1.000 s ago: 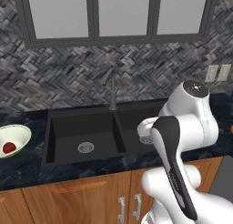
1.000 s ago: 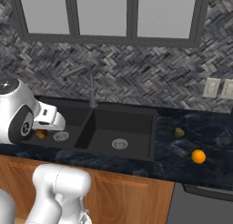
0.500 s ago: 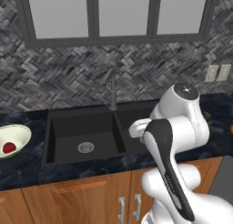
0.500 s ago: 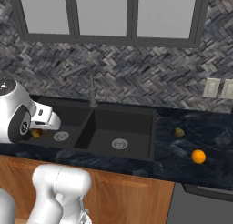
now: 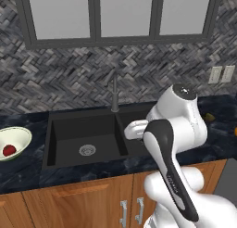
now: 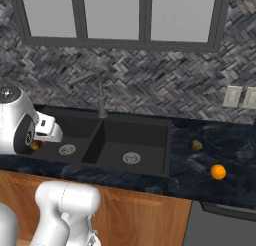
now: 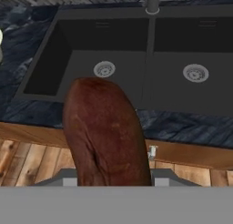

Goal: There is a mixed pile of frozen fruits and vegetables on the counter. Locate all the frozen vegetables and place the items in a bowl on the counter. Take all the frozen fruits and defrost them in a running sink.

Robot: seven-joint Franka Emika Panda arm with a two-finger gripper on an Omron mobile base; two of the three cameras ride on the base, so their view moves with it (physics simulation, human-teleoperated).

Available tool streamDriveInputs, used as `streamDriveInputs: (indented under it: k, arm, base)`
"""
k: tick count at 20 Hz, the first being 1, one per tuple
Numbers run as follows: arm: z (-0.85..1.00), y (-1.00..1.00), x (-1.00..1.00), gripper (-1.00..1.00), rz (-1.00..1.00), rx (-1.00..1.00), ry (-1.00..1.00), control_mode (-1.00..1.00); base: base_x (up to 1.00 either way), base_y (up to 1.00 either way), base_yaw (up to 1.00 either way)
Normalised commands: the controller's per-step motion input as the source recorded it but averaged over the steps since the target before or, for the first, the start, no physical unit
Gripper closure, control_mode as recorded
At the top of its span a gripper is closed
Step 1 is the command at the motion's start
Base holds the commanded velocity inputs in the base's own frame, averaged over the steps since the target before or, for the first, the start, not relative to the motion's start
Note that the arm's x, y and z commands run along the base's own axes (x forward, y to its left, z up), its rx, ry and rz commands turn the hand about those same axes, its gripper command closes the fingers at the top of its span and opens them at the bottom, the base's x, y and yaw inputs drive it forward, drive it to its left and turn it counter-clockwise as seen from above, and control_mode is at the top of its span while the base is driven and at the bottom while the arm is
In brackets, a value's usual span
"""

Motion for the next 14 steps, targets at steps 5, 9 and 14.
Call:
streamDriveInputs:
  k: [5,9,14]
  arm:
    - [-0.04,0.35,0.06,1.00,0.02,0.02,0.00,-1.00]
    - [-0.13,0.35,0.15,1.00,0.02,0.01,0.00,-1.00]
    - [-0.16,0.34,0.16,1.00,0.03,0.01,0.00,-1.00]
  base:
    - [0.00,0.00,0.00]
    - [0.00,0.00,0.00]
    - [0.00,0.00,0.00]
